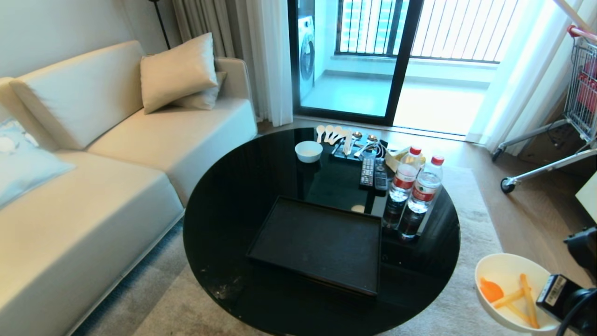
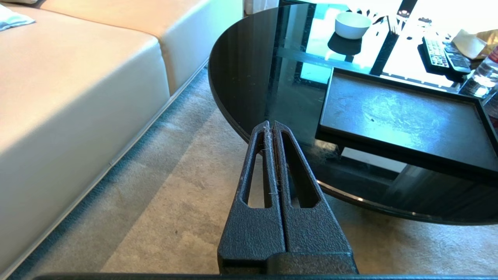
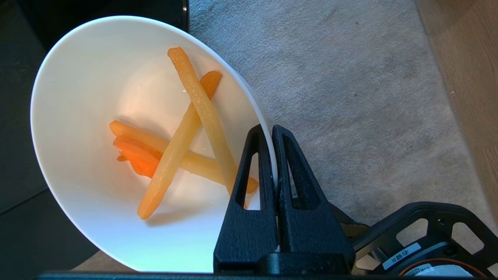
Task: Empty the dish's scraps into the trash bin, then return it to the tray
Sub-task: Move the bowl over the trash can
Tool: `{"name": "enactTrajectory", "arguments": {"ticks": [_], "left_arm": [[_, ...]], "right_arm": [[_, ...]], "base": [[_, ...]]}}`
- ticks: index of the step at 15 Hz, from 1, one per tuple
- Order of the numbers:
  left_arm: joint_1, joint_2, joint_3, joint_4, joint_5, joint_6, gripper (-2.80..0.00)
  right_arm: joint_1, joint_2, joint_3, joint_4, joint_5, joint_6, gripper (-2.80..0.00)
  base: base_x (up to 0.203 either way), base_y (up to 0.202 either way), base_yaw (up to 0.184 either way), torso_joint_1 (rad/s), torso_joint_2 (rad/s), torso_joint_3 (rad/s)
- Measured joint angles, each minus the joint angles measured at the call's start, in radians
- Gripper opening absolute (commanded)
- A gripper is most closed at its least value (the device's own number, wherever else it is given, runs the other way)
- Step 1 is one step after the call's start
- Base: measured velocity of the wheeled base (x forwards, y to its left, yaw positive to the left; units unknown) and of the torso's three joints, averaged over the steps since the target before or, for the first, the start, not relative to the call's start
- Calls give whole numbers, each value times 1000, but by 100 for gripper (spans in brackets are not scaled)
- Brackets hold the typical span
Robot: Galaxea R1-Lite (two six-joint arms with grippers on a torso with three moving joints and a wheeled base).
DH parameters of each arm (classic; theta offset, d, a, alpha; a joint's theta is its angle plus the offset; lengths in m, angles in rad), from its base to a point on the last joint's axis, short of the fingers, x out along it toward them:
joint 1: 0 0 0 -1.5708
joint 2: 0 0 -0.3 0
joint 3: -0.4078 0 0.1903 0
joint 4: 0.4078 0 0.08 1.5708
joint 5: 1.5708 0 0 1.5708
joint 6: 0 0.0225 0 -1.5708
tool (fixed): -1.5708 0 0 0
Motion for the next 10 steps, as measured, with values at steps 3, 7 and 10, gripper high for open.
{"name": "enactTrajectory", "arguments": {"ticks": [3, 7, 10], "left_arm": [[0, 0, 0, 0, 0, 0, -280], [0, 0, 0, 0, 0, -1, -280], [0, 0, 0, 0, 0, -1, -280]], "right_arm": [[0, 2, 48, -60, 3, -1, -280], [0, -4, 70, -70, 3, -3, -280], [1, -7, 74, -70, 3, -4, -280]], "base": [[0, 0, 0, 0, 0, 0], [-161, 0, 2, 4, 3, 2], [-185, 0, 0, 1, 3, 1]]}}
